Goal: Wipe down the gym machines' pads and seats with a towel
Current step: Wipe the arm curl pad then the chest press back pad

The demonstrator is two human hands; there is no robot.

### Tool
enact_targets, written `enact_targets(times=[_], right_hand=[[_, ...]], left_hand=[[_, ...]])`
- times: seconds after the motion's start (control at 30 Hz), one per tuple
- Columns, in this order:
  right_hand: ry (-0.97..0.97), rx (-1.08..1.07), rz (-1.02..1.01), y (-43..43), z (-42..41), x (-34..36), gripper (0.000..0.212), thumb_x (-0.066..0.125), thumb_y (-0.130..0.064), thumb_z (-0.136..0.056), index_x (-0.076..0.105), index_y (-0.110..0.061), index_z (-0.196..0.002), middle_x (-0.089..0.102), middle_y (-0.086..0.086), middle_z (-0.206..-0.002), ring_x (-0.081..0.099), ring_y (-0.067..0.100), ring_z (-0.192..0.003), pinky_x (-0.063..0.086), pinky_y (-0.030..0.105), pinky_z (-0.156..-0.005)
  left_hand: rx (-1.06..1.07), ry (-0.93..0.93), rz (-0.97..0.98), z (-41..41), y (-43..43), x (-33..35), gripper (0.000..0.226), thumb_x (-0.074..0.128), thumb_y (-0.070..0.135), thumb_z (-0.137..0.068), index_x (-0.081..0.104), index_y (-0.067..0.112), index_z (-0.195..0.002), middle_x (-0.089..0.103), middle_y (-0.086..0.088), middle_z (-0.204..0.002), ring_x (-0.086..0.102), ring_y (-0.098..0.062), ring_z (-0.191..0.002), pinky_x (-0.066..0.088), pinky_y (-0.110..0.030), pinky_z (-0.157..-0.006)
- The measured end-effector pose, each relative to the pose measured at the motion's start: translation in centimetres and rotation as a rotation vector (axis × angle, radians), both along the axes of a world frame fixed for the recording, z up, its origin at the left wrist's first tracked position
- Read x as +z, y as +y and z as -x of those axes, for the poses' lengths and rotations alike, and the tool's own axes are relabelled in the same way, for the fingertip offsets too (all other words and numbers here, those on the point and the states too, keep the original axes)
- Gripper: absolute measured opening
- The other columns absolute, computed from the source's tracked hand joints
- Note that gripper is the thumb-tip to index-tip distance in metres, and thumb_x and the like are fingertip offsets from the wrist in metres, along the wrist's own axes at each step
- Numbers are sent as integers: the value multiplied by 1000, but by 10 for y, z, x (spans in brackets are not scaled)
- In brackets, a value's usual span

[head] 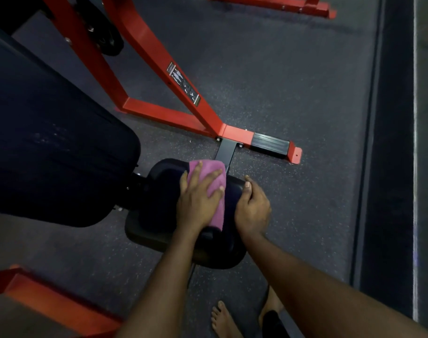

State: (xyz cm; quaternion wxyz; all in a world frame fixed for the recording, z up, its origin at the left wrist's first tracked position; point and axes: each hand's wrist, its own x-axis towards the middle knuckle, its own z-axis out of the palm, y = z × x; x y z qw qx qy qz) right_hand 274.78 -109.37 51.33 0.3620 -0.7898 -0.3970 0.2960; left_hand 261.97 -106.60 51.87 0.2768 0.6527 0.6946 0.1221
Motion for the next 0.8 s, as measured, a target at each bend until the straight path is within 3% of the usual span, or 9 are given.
enact_targets(times=[0.13,0.27,0.37,0.5,0.63,0.8], right_hand=[[-5,7,2,1,-1,2,38,41,-31,-108,63,-22,-137,67,3,-131,62,21,-116,48,35,-96],[-75,33,23,0,2,7,39,40,-30,-107,60,-23,-140,66,2,-134,61,21,-119,47,36,-98],[-194,134,143,9,2,12,34,37,-30,-104,63,-21,-125,69,6,-119,64,27,-104,51,40,-88],[-196,153,335,36,-2,18,36,35,-32,-101,67,-18,-109,71,16,-106,65,37,-95,52,43,-84],[-241,136,327,36,3,15,38,35,-34,-101,69,-17,-99,72,14,-96,65,36,-88,51,43,-80],[-237,120,297,36,3,13,38,36,-34,-103,70,-17,-99,72,13,-95,64,33,-85,48,39,-76]], left_hand=[[32,28,51,0,41,-6,41,52,47,-97,51,53,-138,21,15,-164,17,-30,-147,37,-41,-110],[69,-22,-118,-5,-30,3,48,57,40,-96,48,47,-144,19,12,-166,17,-30,-149,35,-39,-112],[92,-60,-82,4,-62,2,51,57,42,-96,43,52,-145,12,18,-166,16,-25,-150,34,-37,-111],[119,-39,-70,18,-18,-13,48,57,39,-97,48,51,-142,17,11,-166,22,-28,-146,33,-40,-113],[257,10,96,36,46,-17,44,49,37,-99,48,51,-141,16,9,-166,23,-32,-145,39,-45,-107],[170,7,-31,20,7,-8,49,63,47,-90,52,46,-138,19,12,-165,22,-32,-145,38,-41,-108]])
